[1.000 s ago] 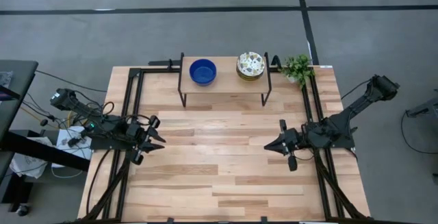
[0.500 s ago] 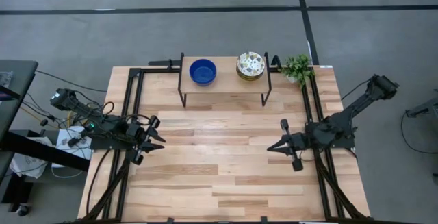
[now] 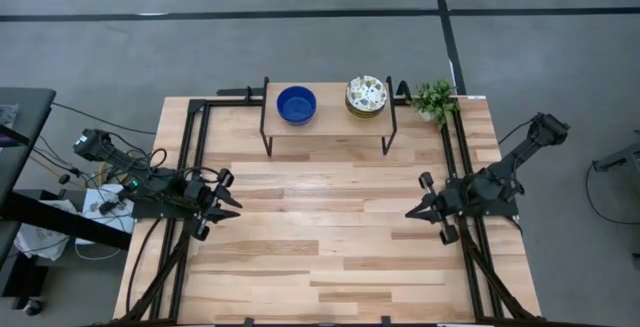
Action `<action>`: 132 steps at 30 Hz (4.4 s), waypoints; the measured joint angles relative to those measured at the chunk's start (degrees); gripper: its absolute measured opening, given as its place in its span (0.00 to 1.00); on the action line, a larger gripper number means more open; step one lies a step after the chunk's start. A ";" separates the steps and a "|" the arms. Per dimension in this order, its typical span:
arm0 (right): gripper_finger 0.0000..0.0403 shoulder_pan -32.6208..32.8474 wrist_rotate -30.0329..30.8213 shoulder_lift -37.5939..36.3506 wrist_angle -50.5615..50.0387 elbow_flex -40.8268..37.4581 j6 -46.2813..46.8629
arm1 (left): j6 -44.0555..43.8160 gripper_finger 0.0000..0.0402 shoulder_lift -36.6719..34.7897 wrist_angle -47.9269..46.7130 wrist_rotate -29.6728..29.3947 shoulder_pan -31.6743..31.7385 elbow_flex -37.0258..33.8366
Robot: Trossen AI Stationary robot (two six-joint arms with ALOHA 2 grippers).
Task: Pick & Place Mini bowls
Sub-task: Return to Home Position
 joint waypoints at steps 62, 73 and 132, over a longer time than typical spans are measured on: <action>0.00 -2.55 0.04 -21.70 -12.12 -6.43 2.43 | 2.97 0.22 2.73 -0.21 -0.87 0.04 0.00; 0.00 -2.55 0.04 -21.70 -12.14 -6.47 2.44 | 2.97 0.22 2.73 -0.21 -0.87 0.02 0.00; 0.00 -2.55 0.04 -21.70 -12.12 -6.47 2.43 | 2.95 0.22 2.73 -0.17 -0.85 0.02 0.00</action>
